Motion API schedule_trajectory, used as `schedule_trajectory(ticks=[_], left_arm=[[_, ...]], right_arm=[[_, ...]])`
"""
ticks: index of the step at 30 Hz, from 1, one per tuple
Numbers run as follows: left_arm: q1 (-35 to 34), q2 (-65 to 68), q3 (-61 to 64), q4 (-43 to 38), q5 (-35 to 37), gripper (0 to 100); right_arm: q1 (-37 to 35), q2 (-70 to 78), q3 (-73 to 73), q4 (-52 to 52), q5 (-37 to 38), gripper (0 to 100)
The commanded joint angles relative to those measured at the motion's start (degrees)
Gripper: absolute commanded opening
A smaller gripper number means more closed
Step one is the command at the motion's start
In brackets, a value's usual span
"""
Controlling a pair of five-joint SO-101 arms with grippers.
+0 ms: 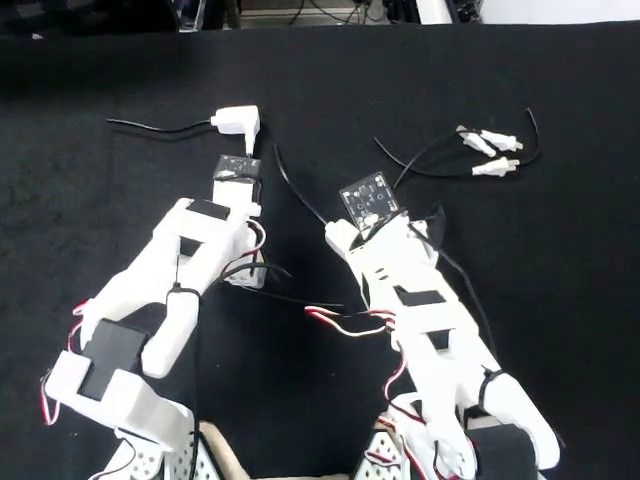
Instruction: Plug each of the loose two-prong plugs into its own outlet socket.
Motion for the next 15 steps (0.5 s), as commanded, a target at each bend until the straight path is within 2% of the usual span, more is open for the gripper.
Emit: schedule_trajectory(ticks=[1,10,15], left_arm=[[-2.7,-0.2,-1.3,-2.2,0.1,22],[-2.9,-0.1,-2.6,-2.2,-0.1,21],[-3.3,0.3,-2.4,-3.7,-0.1,2]], right_arm=[[-0.4,-1.7,-2.6,0.1,-0.4,46.6],[-0.4,-1.7,-2.6,0.1,-0.4,46.6],[-0.4,-1.7,-2.6,0.1,-0.4,46.6]])
